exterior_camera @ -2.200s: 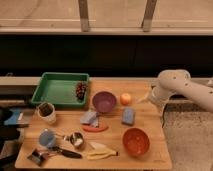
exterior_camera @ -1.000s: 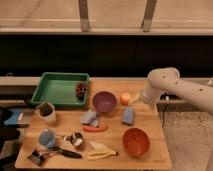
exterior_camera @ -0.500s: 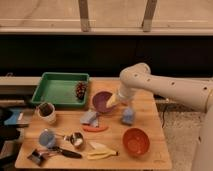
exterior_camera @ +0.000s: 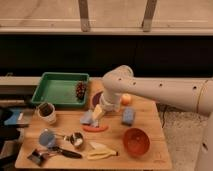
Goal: Place pepper in table surface
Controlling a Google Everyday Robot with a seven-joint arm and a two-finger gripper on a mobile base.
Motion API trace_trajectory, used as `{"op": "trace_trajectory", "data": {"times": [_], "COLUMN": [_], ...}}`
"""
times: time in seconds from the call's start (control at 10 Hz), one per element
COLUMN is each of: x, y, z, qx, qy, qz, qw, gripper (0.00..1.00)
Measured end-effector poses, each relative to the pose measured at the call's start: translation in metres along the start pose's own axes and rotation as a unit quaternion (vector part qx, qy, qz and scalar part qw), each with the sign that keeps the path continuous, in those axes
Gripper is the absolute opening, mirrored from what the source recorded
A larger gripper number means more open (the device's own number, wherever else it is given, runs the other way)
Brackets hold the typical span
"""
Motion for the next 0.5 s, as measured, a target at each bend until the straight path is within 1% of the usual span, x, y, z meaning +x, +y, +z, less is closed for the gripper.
{"op": "trace_trajectory", "data": {"times": [0.1,0.2,0.3,0.4,0.5], "x": [0.002,0.002,0.004,0.002,-0.004], "y": [0.004,0.001,-0.006,-0.005,0.000], "z": [0.000,-0.001,0.002,0.008,0.017], "qx": [-0.002,-0.002,0.008,0.023,0.029], "qy": [0.002,0.001,0.009,0.017,0.024], "qz": [-0.012,-0.007,-0.002,-0.006,-0.017], "qw": [0.9999,1.0000,0.9999,0.9996,0.9991], "gripper": [0.79,0.79,0.79,0.79,0.79]}}
